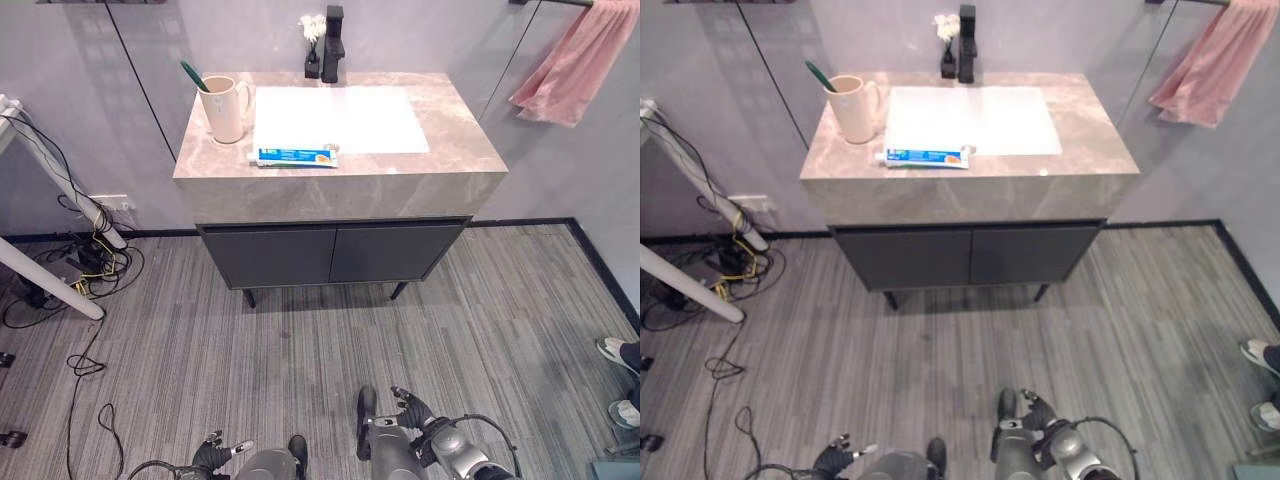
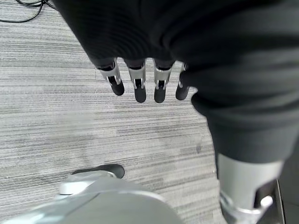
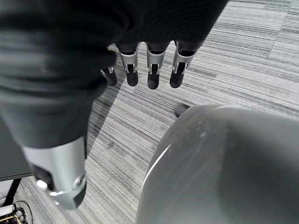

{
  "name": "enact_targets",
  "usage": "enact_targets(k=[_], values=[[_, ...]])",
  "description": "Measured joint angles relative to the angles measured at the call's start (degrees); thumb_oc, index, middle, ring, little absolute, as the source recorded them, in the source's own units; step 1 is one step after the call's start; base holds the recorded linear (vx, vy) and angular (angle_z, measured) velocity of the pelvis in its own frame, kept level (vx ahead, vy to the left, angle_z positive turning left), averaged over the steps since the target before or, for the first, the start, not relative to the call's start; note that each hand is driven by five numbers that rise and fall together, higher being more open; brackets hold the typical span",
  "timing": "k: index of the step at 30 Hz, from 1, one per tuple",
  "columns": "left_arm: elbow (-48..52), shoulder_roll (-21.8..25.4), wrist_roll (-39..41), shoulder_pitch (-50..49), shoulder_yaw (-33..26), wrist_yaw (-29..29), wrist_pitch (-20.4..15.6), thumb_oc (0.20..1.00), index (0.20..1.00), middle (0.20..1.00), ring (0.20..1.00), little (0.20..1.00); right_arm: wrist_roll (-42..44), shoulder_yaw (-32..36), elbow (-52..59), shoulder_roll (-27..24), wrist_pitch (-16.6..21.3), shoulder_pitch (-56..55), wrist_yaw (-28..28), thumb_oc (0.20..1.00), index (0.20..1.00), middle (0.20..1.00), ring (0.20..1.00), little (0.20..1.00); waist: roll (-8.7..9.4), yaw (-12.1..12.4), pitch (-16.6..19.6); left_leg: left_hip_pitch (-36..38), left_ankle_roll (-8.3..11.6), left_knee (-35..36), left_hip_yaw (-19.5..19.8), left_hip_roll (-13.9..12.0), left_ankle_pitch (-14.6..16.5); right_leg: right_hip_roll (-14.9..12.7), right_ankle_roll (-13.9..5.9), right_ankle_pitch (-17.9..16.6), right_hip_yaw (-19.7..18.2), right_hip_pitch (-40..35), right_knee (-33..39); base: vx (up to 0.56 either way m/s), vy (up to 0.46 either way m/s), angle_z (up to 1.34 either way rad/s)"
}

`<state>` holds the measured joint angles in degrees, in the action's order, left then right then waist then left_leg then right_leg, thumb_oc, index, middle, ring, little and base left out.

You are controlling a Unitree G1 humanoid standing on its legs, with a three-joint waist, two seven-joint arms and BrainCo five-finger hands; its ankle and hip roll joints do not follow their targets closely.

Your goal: Put brush and paste in cup on sink, flatten towel.

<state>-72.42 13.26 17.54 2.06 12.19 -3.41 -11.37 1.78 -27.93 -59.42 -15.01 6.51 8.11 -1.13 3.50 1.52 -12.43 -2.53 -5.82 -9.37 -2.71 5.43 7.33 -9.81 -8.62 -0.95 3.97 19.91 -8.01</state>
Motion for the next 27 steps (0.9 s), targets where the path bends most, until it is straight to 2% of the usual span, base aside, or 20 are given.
enact_targets(k=[2, 3, 4, 5, 6, 7, 8, 10, 14, 15, 17, 19, 20, 21, 23, 24, 25, 26, 27], values=[[0.4, 0.2, 0.0, -0.6, 0.3, -0.2, -0.2, 1.0, 1.0, 1.0, 1.0, 1.0, -0.5, -0.1, -0.3, 0.0, 0.0, -0.3, 0.0, 1.0, 1.0, 1.0, 1.0, 1.0, 1.3, -0.1, 0.9, 1.5, 1.31, 0.7, 1.1, 0.1, 0.6, 0.1, 0.27, -0.1, -0.1, -1.6, -1.4, 0.13, -0.1, 0.3], [0.4, 0.5, 0.0, -0.8, 0.3, -0.3, -0.2, 1.0, 1.0, 1.0, 1.0, 1.0, -0.5, 0.0, -0.5, -0.2, 0.0, 0.2, -0.1, 1.0, 1.0, 1.0, 1.0, 1.0, 1.5, -0.1, 1.3, 1.4, 2.5, 0.1, 2.1, -0.4, 1.8, 0.8, 2.08, -4.1, -0.1, -2.5, 0.4, 0.2, -0.127, 0.31], [0.3, 0.5, 0.0, -0.9, 0.4, -0.4, -0.2, 1.0, 1.0, 1.0, 1.0, 1.0, -0.5, 0.2, -0.8, -0.6, 0.0, 0.6, -0.1, 1.0, 1.0, 1.0, 1.0, 1.0, 1.09, -0.5, 1.6, 1.5, 3.28, -0.1, 3.5, -1.5, 2.6, 2.0, 3.22, -6.0, 0.2, -3.6, 1.2, 0.19, -0.112, 0.54], [0.0, 0.1, 0.1, -0.8, 0.5, -0.6, -0.2, 1.0, 1.0, 1.0, 1.0, 1.0, -0.5, 0.1, -1.4, -1.1, 0.0, 0.6, -0.1, 1.0, 1.0, 1.0, 1.0, 1.0, 0.25, -0.9, 3.3, 1.3, 4.7, 0.3, 5.6, -3.6, 3.3, 3.9, 3.61, -6.3, 1.8, -4.2, 2.2, 0.14, -0.083, 0.52], [0.1, 0.1, 0.1, -0.8, 0.7, -0.6, -0.2, 1.0, 1.0, 1.0, 1.0, 1.0, -0.5, 0.1, -1.5, -1.2, 0.0, 0.6, -0.1, 1.0, 1.0, 1.0, 1.0, 1.0, 0.2, -0.9, 4.3, 1.4, 5.36, 0.8, 6.0, -4.2, 3.1, 4.9, 4.93, -6.6, 2.6, -4.2, 2.8, 0.13, -0.081, 0.33], [0.0, 0.2, 0.1, -0.8, 1.6, -0.7, -0.2, 1.0, 1.0, 1.0, 1.0, 1.0, -0.5, -0.1, -1.5, -1.4, 0.0, 0.9, -0.2, 1.0, 1.0, 1.0, 1.0, 1.0, 0.25, -0.9, 4.7, 1.4, 5.47, 1.2, 6.8, -5.0, 3.0, 5.9, 6.78, -7.2, 2.9, -4.5, 3.0, 0.12, -0.07, 0.0], [0.0, 0.3, 0.1, -0.3, 2.1, -0.7, -0.2, 1.0, 1.0, 1.0, 1.0, 1.0, -0.5, -0.1, -1.5, -1.6, 0.0, 1.7, -0.2, 1.0, 1.0, 1.0, 1.0, 1.0, 0.18, -0.8, 4.7, 1.6, 5.59, 1.5, 7.0, -5.7, 2.9, 6.6, 7.06, -7.3, 3.2, -4.6, 3.3, 0.11, -0.061, -0.11], [-0.2, -0.2, 0.1, 0.8, 2.2, -0.7, -0.2, 1.0, 1.0, 1.0, 1.0, 1.0, -0.4, -0.4, -1.4, -2.4, 0.1, 4.0, -0.6, 1.0, 1.0, 1.0, 1.0, 1.0, -0.43, -1.1, 5.0, 2.4, 6.44, 2.7, 7.4, -7.6, 2.9, 8.3, 8.14, -6.6, 3.9, -5.0, 3.6, 0.08, -0.043, -0.07], [0.1, -0.3, 0.0, 4.1, 2.7, -0.8, -0.7, 1.0, 1.0, 1.0, 1.0, 1.0, -0.6, -1.2, -1.5, -3.0, 0.1, 5.7, -1.2, 1.0, 1.0, 1.0, 1.0, 1.0, -0.82, -1.9, 5.2, 3.8, 7.81, 4.5, 9.0, -9.5, 2.6, 9.6, 8.68, -5.0, 4.7, -6.0, 3.4, 0.17, -0.078, 0.11], [0.1, -0.1, 0.0, 4.9, 2.9, -0.8, -0.6, 1.0, 1.0, 1.0, 1.0, 1.0, -1.0, -2.3, -1.4, -3.1, 0.1, 5.5, -1.2, 1.0, 1.0, 1.0, 1.0, 1.0, -1.36, -2.7, 5.4, 4.1, 9.42, 4.7, 10.2, -10.2, 3.6, 9.9, 8.81, -3.6, 6.0, -5.9, 2.2, 0.17, -0.088, 0.14], [0.3, -0.1, -0.1, 4.6, 2.7, -1.0, -0.6, 1.0, 1.0, 1.0, 1.0, 1.0, -2.6, -3.3, -1.1, -3.1, 0.1, 4.9, -1.1, 1.0, 1.0, 1.0, 1.0, 1.0, -1.39, -2.6, 5.5, 4.4, 9.46, 4.7, 10.2, -10.6, 3.8, 10.1, 8.73, -2.3, 6.2, -5.7, 0.7, 0.22, -0.114, 0.13], [0.3, 0.0, -0.2, 3.2, 2.5, -1.0, -0.5, 1.0, 1.0, 1.0, 1.0, 1.0, -3.5, -3.9, -0.6, -3.2, 0.1, 3.2, -1.1, 1.0, 1.0, 1.0, 1.0, 1.0, -2.0, -2.6, 6.0, 4.5, 9.66, 4.4, 11.3, -11.5, 4.4, 10.6, 8.95, 0.5, 7.0, -4.9, -2.4, 0.28, -0.191, 0.22], [0.2, 0.5, -0.2, 1.9, 2.5, -1.0, -0.3, 1.0, 1.0, 1.0, 1.0, 1.0, -4.8, -3.9, -0.7, -3.1, 0.1, 1.1, -1.0, 1.0, 1.0, 1.0, 1.0, 1.0, -1.51, -2.2, 6.8, 3.3, 9.81, 0.6, 11.7, -11.5, 4.7, 11.0, 9.56, 1.8, 7.2, -5.6, -2.3, 0.17, -0.2, 0.29], [-0.4, 0.8, -0.5, 1.9, 2.7, -1.0, -0.2, 1.0, 1.0, 1.0, 1.0, 1.0, -4.9, -3.9, -0.6, -3.1, 0.1, 0.3, -1.0, 1.0, 1.0, 1.0, 1.0, 1.0, -0.77, -2.2, 7.0, 0.3, 9.82, -5.7, 12.1, -10.4, 4.7, 11.0, 9.53, 1.9, 7.0, -6.3, -1.4, 0.15, -0.198, 0.27], [-1.0, 1.3, -0.7, 1.5, 2.7, -1.0, 0.0, 1.0, 1.0, 1.0, 1.0, 1.0, -5.0, -3.8, -0.5, -3.4, 0.2, -0.6, -1.1, 1.0, 1.0, 1.0, 1.0, 1.0, -0.45, -1.9, 7.2, -5.0, 10.64, -16.8, 13.1, -9.8, 4.1, 11.8, 9.88, 1.6, 6.7, -8.2, 1.3, 0.13, -0.089, 0.1], [-1.2, 1.6, -0.7, 1.6, 2.6, -1.0, 0.0, 1.0, 1.0, 1.0, 1.0, 1.0, -5.0, -3.8, -0.5, -3.6, 0.2, -0.9, -1.1, 1.0, 1.0, 1.0, 1.0, 1.0, -0.42, -1.6, 7.1, -8.0, 12.16, -22.3, 13.3, -9.8, 3.2, 12.2, 10.13, 1.5, 6.9, -8.7, 1.9, 0.16, -0.009, -0.05], [-1.8, 2.0, -0.7, 1.6, 2.3, -1.0, 0.2, 1.0, 1.0, 1.0, 1.0, 1.0, -5.0, -3.8, -0.5, -3.6, 0.4, -1.3, -1.2, 1.0, 1.0, 1.0, 1.0, 1.0, 0.08, -1.2, 7.1, -9.8, 12.47, -25.3, 12.9, -9.8, 2.2, 12.3, 11.7, 1.3, 6.7, -9.2, 2.6, 0.18, 0.037, -0.03], [-2.2, 2.2, -0.7, 1.7, 2.0, -1.0, 0.3, 1.0, 1.0, 1.0, 1.0, 1.0, -5.0, -3.8, -0.7, -3.8, 0.6, -1.5, -1.2, 1.0, 1.0, 1.0, 1.0, 1.0, 0.2, -1.2, 7.2, -10.2, 12.2, -25.7, 12.6, -9.8, 2.4, 12.3, 12.18, 1.5, 6.7, -9.4, 3.1, 0.16, 0.062, 0.06], [-2.4, 2.4, -0.7, 2.0, 2.0, -1.1, 0.3, 1.0, 1.0, 1.0, 1.0, 1.0, -4.9, -3.6, -1.1, -3.9, 0.6, -1.8, -1.4, 1.0, 1.0, 1.0, 1.0, 1.0, 0.53, -1.5, 7.2, -10.7, 11.83, -22.9, 11.1, -10.0, 3.0, 12.0, 12.21, 1.5, 6.7, -9.7, 4.2, 0.16, 0.105, 0.26]])
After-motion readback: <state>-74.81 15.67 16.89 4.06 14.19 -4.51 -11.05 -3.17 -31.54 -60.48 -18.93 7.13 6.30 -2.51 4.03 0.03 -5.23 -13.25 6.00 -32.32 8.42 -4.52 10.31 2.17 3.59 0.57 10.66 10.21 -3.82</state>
